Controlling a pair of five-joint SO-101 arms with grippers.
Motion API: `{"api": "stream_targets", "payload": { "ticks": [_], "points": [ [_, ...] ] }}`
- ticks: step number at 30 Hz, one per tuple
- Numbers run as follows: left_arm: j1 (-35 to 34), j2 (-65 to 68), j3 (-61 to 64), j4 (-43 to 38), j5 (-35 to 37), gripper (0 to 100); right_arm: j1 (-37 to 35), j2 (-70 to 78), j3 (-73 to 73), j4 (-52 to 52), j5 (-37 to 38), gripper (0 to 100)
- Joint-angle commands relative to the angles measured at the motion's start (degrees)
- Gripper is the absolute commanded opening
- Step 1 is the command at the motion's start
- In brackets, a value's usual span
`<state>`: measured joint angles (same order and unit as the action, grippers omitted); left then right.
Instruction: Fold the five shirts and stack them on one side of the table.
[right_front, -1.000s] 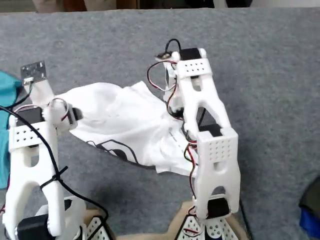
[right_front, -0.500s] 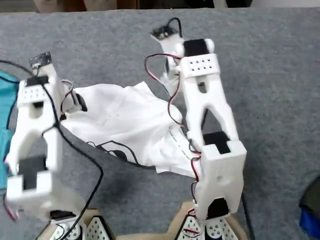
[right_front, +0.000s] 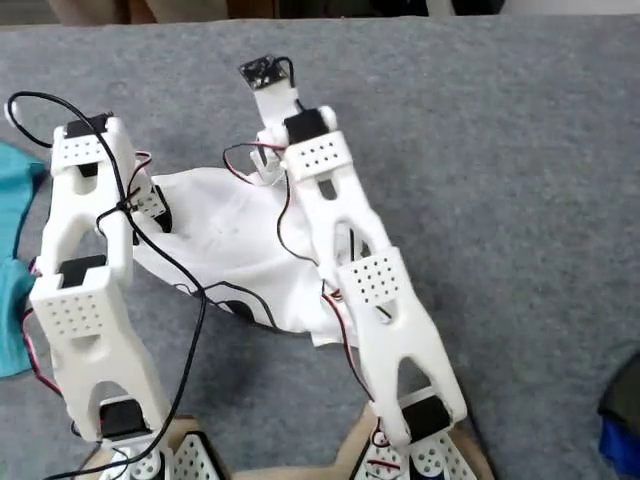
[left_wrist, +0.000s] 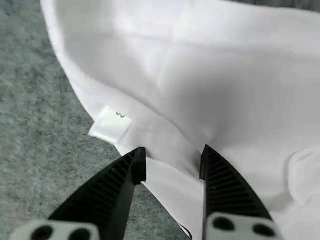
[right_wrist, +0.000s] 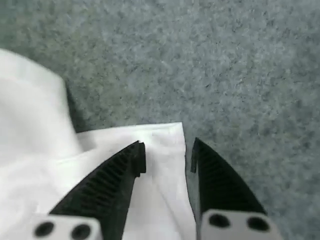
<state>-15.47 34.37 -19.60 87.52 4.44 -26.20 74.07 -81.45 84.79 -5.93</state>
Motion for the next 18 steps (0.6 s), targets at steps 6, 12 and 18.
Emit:
{"api": "stream_targets", "payload": {
  "ticks": [6,12,18],
  "points": [
    [-2.0,-0.4,-2.7,0.5,0.1,19,1.3,5.6,-7.3,-3.9,-4.0,17.7],
    [-3.7,-0.4,-3.2,0.5,0.0,19,1.4,5.6,-7.3,-3.1,-4.5,5.9],
    [-7.4,-0.8,-3.2,0.7,0.0,19,2.1,4.5,-9.0,-2.5,-4.5,0.5]
  ]
}}
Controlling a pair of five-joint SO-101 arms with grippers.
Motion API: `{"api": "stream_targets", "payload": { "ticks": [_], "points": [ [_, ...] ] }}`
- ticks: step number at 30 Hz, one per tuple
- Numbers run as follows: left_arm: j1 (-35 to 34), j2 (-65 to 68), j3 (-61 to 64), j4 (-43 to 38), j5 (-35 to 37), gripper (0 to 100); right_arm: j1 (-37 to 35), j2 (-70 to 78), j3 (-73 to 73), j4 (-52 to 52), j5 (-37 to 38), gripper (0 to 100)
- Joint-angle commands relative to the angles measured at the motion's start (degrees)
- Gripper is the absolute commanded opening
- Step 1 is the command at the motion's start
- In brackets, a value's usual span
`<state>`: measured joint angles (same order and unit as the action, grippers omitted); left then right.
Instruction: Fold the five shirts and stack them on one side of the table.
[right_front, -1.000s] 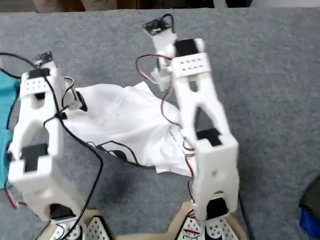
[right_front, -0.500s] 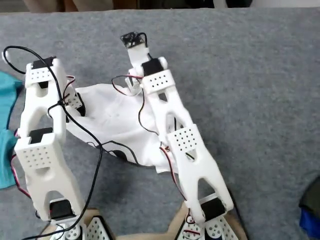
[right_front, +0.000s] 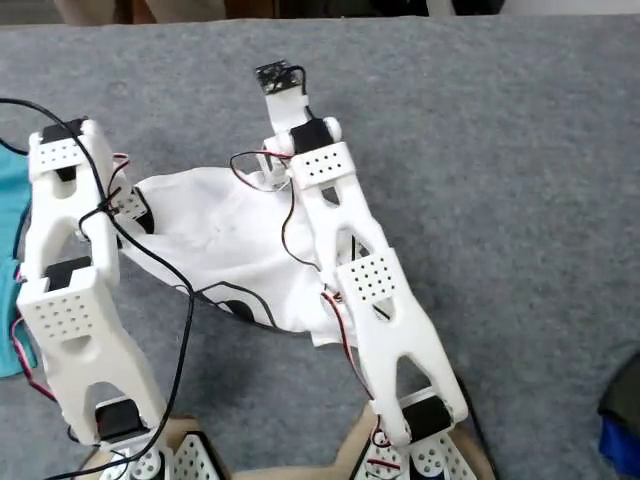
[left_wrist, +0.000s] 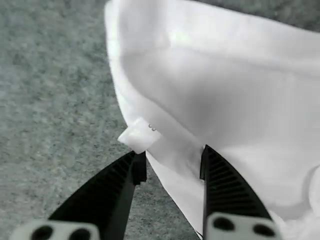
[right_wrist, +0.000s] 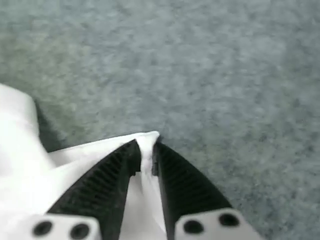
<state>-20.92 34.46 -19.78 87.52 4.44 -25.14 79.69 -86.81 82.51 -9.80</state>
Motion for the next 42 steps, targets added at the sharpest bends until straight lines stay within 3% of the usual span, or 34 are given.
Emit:
{"api": "stream_targets", "payload": {
  "ticks": [1,16,25,42],
  "points": [
    [-2.5,-0.9,-3.0,0.7,0.0,19,1.3,-2.0,-4.7,0.7,-0.6,0.5],
    [-4.4,-0.4,-11.2,0.1,0.4,19,3.2,-15.4,-8.5,9.8,-0.2,0.5],
    [-8.2,-0.2,-13.1,-8.3,0.0,19,3.1,-15.6,-8.4,9.4,-0.2,0.5],
    [-7.2,11.5,-21.2,-8.0,0.5,17,3.1,-15.6,-8.4,9.4,-0.1,0.5]
  ]
}}
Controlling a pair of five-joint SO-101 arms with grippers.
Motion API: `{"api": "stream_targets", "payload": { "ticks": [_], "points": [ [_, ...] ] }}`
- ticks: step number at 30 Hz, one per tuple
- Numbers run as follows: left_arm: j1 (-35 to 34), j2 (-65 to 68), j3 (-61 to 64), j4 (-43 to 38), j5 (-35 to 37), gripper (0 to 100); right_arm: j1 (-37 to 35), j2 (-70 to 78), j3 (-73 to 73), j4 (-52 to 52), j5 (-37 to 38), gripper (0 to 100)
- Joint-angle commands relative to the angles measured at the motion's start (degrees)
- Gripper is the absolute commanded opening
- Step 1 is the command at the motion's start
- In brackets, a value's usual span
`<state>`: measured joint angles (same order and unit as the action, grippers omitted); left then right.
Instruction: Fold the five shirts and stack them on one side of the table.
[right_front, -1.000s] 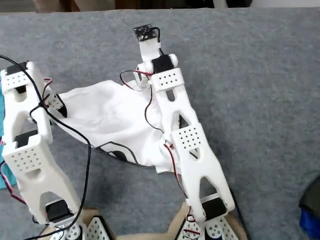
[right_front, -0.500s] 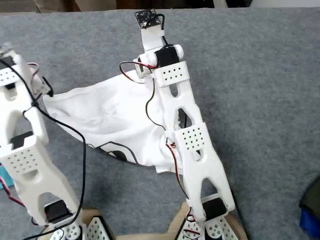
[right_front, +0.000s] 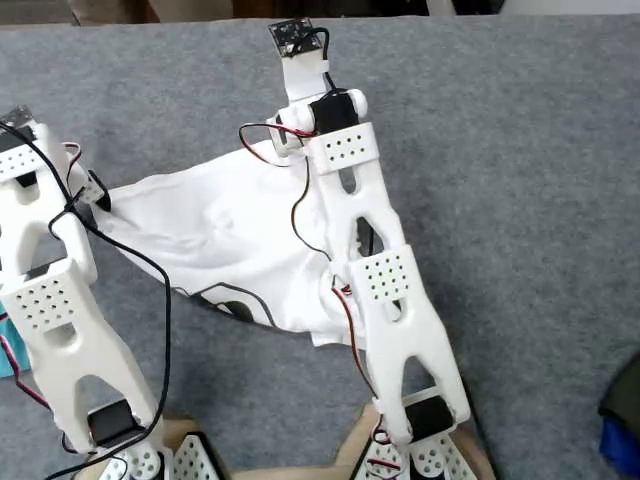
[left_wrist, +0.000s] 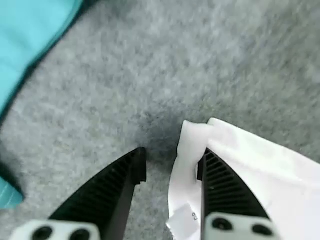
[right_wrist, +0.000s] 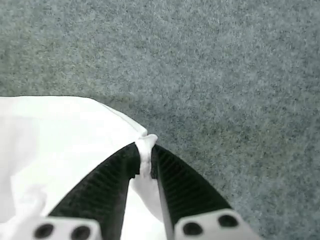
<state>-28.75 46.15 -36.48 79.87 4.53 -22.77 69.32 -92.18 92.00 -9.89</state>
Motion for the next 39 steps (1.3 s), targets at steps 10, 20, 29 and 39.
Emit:
{"api": "stream_targets", "payload": {
  "ticks": [10,20,29,39],
  "points": [
    [1.1,-0.5,-7.7,0.4,0.5,2,0.7,-5.2,-3.1,-0.1,0.0,0.5],
    [1.0,-0.6,-29.2,16.4,4.5,2,3.4,-10.4,-3.3,0.4,0.0,0.5],
    [1.5,-5.8,-53.5,21.0,8.9,2,6.7,-27.2,-3.2,4.7,0.0,0.5],
    [-10.1,-23.1,-50.0,20.9,8.6,2,16.7,-41.3,-3.2,3.4,-0.4,0.5]
  ]
}}
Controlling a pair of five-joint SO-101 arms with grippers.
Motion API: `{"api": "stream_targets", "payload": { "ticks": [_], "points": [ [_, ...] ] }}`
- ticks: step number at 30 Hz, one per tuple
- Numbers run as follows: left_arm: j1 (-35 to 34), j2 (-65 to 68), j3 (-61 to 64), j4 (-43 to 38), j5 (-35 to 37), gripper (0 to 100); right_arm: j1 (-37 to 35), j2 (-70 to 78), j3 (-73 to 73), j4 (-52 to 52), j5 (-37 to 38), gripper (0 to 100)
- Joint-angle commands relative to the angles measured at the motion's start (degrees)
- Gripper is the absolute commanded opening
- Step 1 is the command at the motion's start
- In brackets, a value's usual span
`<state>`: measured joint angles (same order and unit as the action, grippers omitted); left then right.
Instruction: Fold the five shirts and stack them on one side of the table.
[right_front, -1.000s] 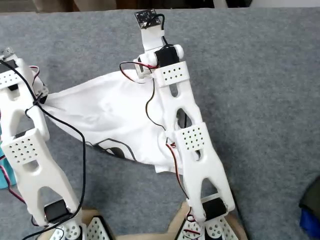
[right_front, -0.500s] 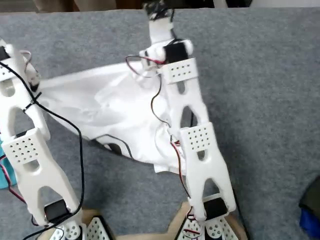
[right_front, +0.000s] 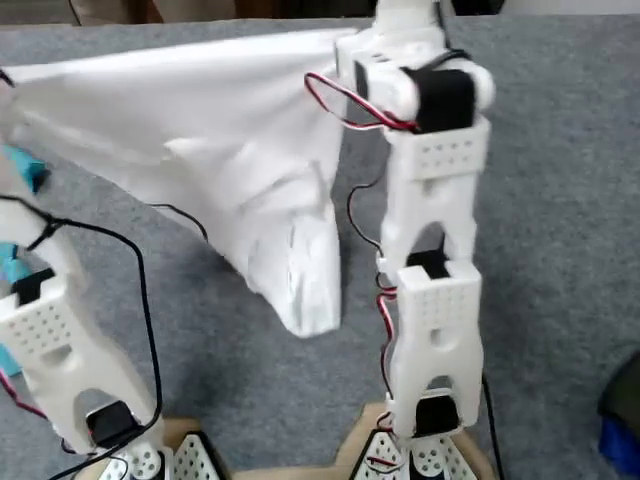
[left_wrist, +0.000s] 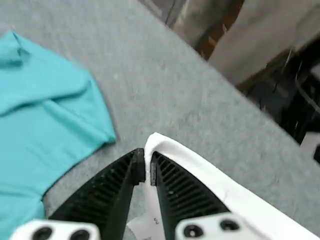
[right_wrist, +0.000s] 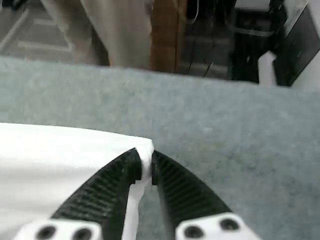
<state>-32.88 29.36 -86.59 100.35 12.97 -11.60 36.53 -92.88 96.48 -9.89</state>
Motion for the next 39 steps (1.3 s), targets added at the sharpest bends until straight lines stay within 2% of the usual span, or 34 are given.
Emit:
{"api": "stream_targets", "payload": {
  "ticks": [1,9,12,17,23,26,29,34,39],
  "points": [
    [-6.9,-7.6,0.0,0.4,0.2,2,6.1,-10.5,-2.5,-1.6,-0.4,0.5],
    [-9.3,-16.7,0.2,0.4,0.2,2,7.0,-27.4,-2.3,-7.5,-0.4,0.5],
    [-9.4,-17.9,0.3,0.4,0.2,2,6.4,-29.6,-1.2,-5.3,-0.4,0.5],
    [-9.5,-18.0,0.6,0.4,0.1,2,-0.6,-27.6,7.5,3.7,-0.4,0.5],
    [-11.3,-18.2,7.6,0.4,0.1,2,-17.1,-21.4,26.2,4.7,-0.4,3.7],
    [-14.1,-17.8,12.0,0.4,0.1,2,-25.1,-16.0,34.2,2.6,-0.6,9.7],
    [-16.5,-17.6,17.9,0.4,0.0,2,-31.1,-9.5,38.5,-1.8,-0.6,10.1],
    [-17.2,-17.6,31.4,0.4,-0.1,2,-36.1,2.4,38.6,-9.7,-3.4,10.4],
    [-16.5,-17.6,43.7,0.4,-0.1,2,-36.1,13.6,36.0,-15.9,-8.8,11.3]
  ]
}}
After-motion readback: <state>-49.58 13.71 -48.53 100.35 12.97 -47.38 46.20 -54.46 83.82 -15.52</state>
